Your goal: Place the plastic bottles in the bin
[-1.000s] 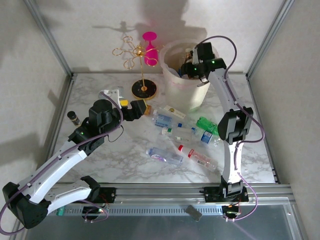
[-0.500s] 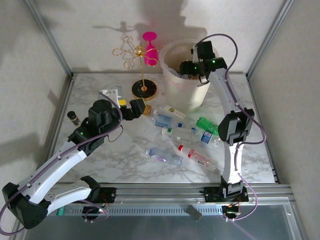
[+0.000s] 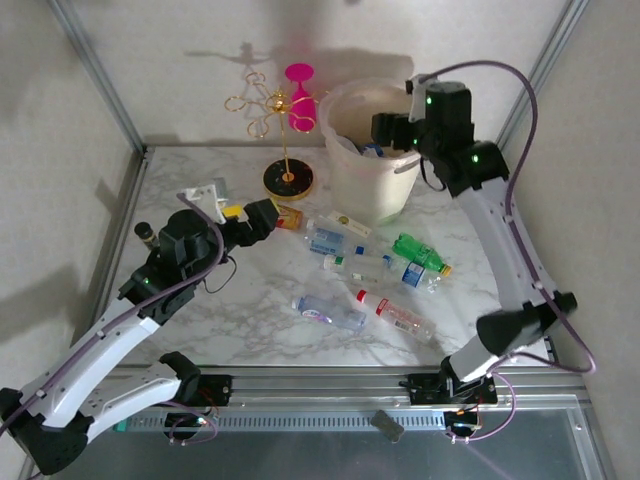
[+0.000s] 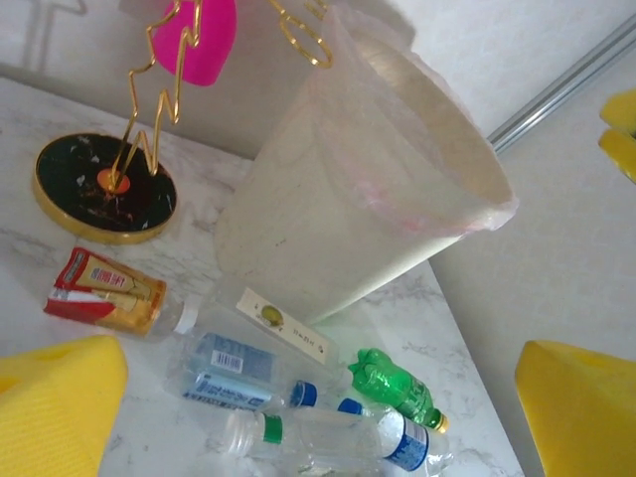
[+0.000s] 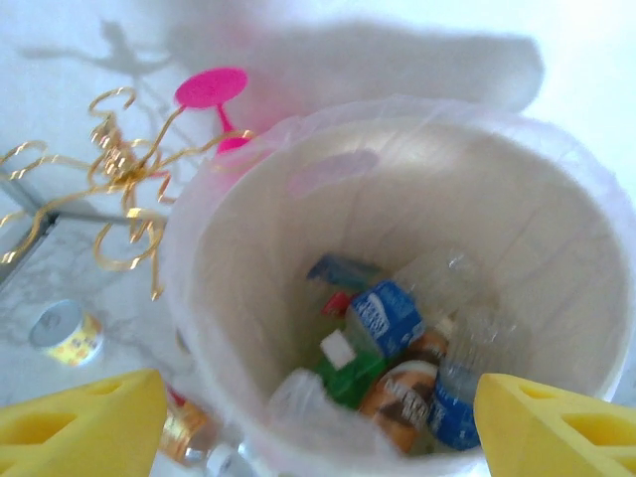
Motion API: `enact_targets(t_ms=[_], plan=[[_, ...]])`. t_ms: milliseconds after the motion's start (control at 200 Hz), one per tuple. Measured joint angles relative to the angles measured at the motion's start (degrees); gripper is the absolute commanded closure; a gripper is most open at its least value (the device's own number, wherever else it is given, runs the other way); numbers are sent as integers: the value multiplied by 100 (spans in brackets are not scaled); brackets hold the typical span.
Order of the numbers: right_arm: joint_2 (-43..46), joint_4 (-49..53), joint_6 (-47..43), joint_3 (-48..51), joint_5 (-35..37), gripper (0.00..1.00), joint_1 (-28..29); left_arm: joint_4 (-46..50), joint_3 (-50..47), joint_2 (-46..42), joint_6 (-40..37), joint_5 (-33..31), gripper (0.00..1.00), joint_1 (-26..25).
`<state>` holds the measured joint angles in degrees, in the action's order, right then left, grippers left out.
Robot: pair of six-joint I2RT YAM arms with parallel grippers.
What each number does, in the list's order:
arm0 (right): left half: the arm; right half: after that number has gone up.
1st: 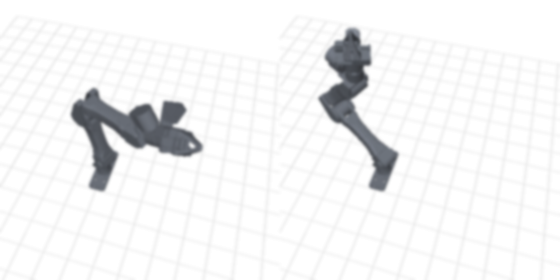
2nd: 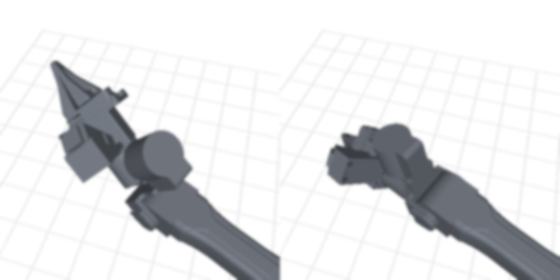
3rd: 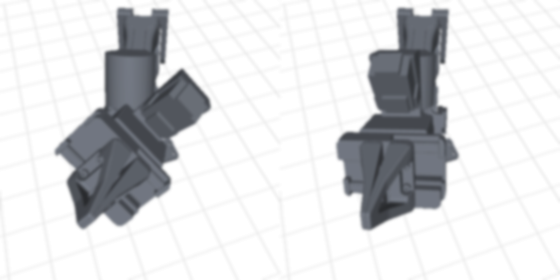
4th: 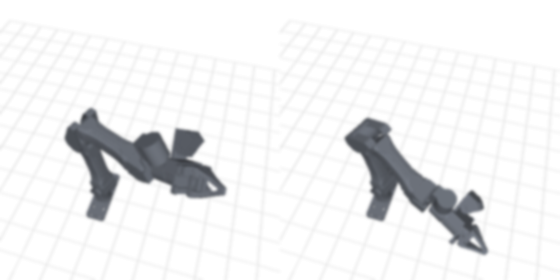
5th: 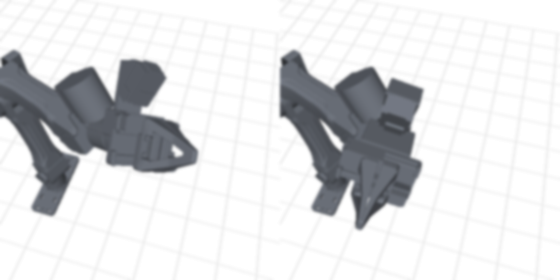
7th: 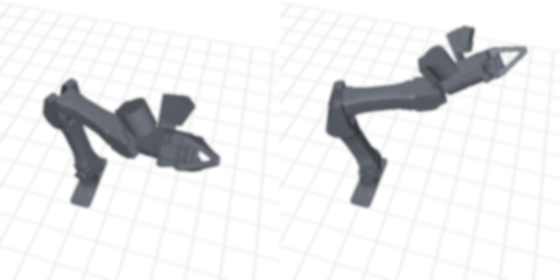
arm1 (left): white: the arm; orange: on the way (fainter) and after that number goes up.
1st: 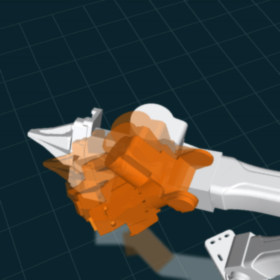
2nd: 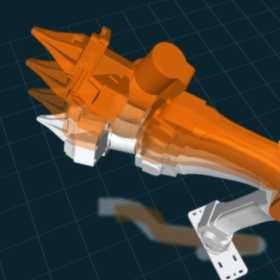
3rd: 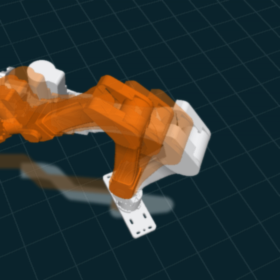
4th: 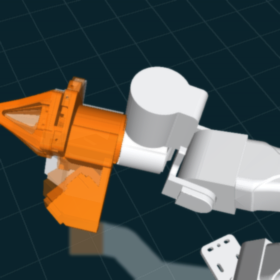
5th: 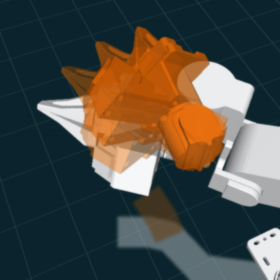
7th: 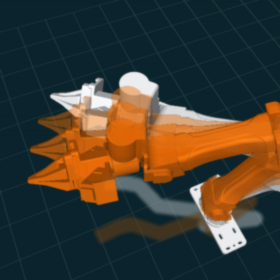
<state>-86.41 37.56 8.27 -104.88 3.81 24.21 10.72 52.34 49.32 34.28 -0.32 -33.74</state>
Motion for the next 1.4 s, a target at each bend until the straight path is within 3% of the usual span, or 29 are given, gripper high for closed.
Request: enact_targets(t_ms=[165, 325, 436, 596, 781, 1046, 1402], plan=[[1095, -262, 46, 1762, -81, 24, 656, 118, -839, -173, 529, -328, 0, 2], [1738, -417, 153, 2977, 68, 25, 1790, 199, -1460, 203, 1104, -404, 0, 7], [1812, -385, 236, 3674, 118, 24, 2618, 195, -1620, 369, 1351, -415, 0, 46], [1290, -297, 286, 4203, 269, 19, 3379, 90, -1762, 433, 1596, -402, 0, 424], [280, -321, 138, 4356, 326, 13, 3508, -52, -1956, 476, 1749, -201, 0, 944], [-920, -385, -243, 4223, 11, 14, 3510, -186, -1934, 538, 1694, 101, 0, 1082], [-1434, -393, -378, 4177, -343, 26, 3510, -188, -1685, 470, 1471, 297, 0, 1108]])
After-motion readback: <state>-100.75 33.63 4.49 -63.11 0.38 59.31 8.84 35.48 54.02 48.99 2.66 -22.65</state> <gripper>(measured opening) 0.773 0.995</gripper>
